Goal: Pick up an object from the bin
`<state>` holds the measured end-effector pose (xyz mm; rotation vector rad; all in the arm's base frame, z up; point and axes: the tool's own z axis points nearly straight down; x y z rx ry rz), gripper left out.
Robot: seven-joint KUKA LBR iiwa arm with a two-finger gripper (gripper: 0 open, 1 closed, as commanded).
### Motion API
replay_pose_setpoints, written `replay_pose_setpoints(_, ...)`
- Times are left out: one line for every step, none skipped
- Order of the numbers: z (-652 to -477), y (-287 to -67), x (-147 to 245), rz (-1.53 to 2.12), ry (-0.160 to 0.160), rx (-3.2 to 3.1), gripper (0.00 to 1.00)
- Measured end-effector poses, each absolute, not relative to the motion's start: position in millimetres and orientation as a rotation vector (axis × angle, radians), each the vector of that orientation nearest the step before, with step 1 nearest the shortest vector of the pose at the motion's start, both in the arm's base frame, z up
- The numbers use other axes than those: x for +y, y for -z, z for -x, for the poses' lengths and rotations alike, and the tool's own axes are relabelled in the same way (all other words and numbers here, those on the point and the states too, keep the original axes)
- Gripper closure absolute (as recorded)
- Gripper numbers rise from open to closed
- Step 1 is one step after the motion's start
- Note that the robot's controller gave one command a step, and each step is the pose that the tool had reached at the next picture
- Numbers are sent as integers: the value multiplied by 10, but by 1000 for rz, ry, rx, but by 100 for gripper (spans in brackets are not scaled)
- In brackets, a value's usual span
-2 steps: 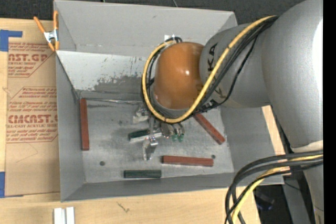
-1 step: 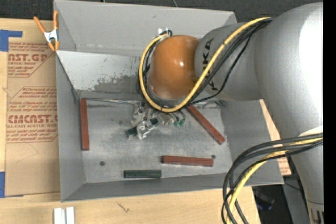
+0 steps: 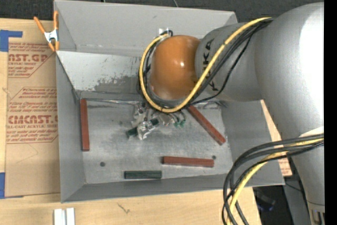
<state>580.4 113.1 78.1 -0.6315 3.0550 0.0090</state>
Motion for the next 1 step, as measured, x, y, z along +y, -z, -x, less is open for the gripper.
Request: replay_pose_setpoints(-5629, -2138, 1164, 603, -2, 3079, 100)
